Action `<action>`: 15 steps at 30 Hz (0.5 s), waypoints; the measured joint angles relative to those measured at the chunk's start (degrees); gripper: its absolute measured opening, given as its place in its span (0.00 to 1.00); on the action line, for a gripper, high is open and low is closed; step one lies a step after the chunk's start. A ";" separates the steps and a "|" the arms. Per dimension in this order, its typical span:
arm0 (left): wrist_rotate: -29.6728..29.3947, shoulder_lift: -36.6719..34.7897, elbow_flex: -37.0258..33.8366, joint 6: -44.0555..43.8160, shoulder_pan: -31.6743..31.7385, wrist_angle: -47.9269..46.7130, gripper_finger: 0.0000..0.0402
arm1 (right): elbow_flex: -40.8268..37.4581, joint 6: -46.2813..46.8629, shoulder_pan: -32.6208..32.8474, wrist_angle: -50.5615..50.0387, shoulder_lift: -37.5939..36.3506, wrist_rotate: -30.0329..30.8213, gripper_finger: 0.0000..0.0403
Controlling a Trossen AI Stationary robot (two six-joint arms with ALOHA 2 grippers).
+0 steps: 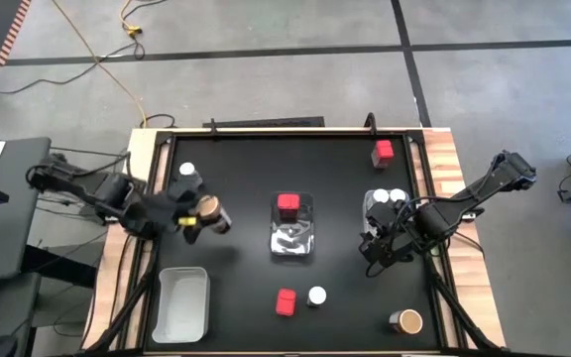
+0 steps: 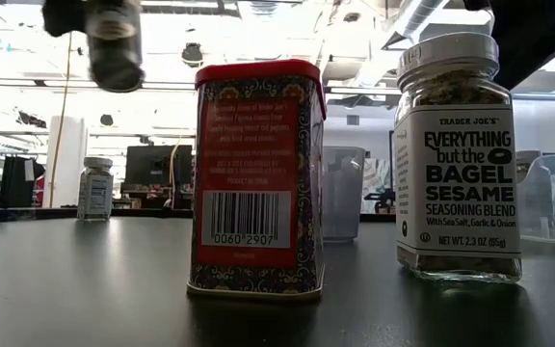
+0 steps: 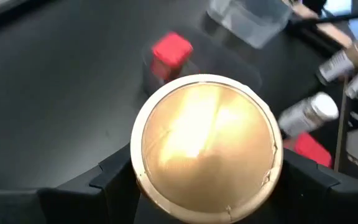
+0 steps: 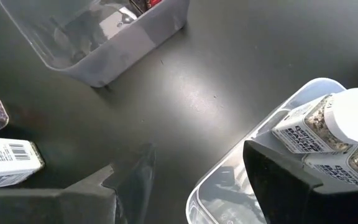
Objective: Sort spices by type
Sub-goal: Put the brown seasoning bottle into the gray bin
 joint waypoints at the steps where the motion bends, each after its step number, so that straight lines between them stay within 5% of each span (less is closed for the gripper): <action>1: -0.59 0.28 -0.03 -1.79 -2.12 -0.97 0.68 | 0.00 -0.51 0.00 0.05 0.00 0.00 0.67; 15: -9.15 7.68 -0.03 -14.23 -24.02 -6.22 0.68 | 0.00 0.98 0.00 2.40 0.00 -0.02 0.67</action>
